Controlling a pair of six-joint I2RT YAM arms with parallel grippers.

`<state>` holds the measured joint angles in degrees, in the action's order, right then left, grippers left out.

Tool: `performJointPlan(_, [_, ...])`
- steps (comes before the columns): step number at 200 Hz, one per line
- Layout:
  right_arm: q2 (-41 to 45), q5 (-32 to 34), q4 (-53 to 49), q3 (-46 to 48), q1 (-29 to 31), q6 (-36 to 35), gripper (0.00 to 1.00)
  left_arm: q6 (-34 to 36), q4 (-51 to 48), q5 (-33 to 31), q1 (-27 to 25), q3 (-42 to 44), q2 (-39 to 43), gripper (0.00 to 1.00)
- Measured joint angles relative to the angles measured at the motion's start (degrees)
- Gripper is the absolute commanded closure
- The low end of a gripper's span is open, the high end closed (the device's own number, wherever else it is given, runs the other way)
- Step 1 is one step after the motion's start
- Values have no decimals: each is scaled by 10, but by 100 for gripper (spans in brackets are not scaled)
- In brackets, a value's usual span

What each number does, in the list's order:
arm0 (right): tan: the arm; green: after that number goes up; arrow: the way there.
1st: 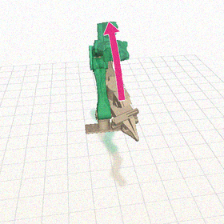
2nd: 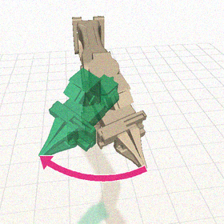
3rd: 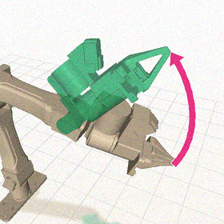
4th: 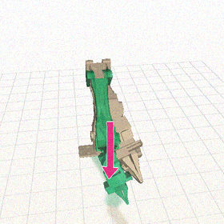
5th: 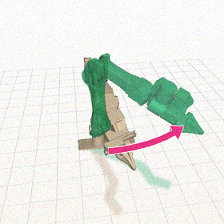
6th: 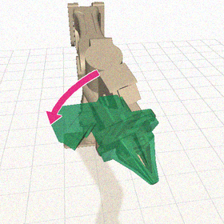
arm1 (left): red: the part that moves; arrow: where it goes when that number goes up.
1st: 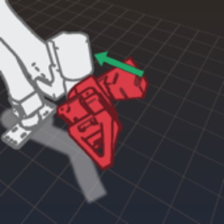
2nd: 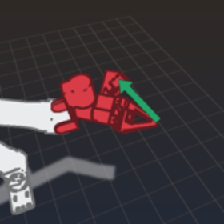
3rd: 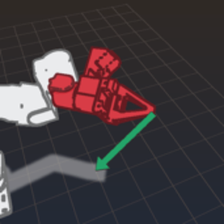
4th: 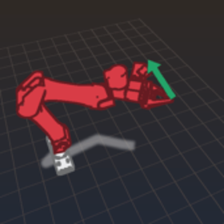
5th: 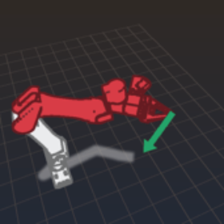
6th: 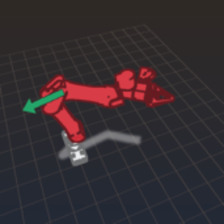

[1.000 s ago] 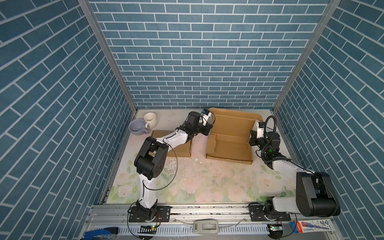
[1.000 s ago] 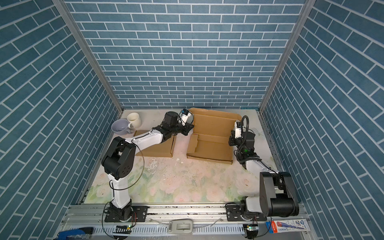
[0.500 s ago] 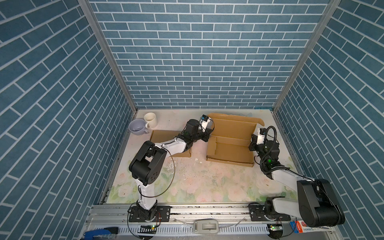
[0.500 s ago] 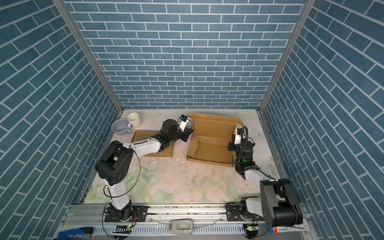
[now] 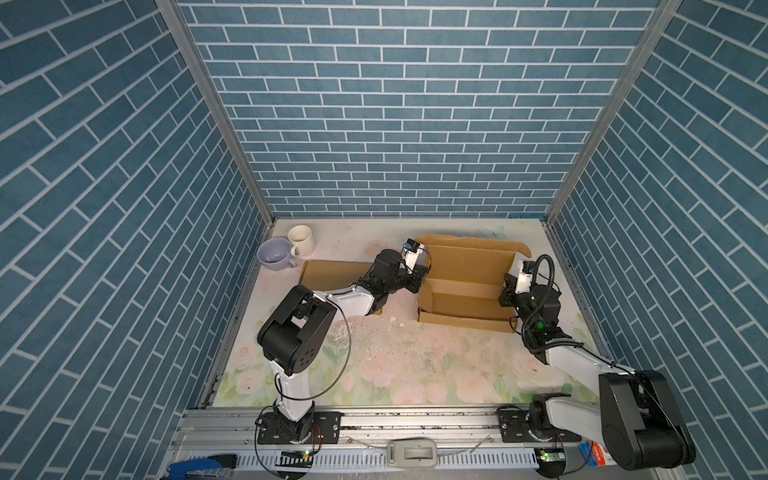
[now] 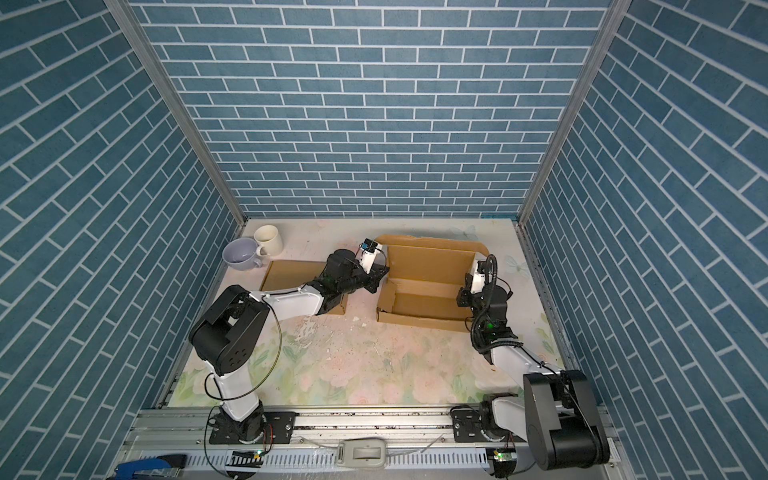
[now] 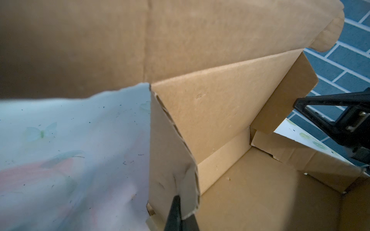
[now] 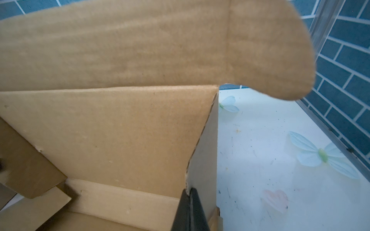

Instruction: Fold the paper box

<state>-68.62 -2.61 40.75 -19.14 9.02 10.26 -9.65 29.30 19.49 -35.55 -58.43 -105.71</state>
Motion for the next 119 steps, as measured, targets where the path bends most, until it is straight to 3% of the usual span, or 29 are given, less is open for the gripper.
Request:
performJointPlan(37, [1, 4, -1, 6, 2, 5, 100, 2, 5, -2, -5, 16, 3, 100])
performJointPlan(81, [62, -7, -82, -2, 4, 14, 67, 21, 5, -8, -10, 40, 22, 100])
performJointPlan(119, [141, -52, -263, -65, -4, -16, 55, 35, 7, -20, -14, 48, 24, 100])
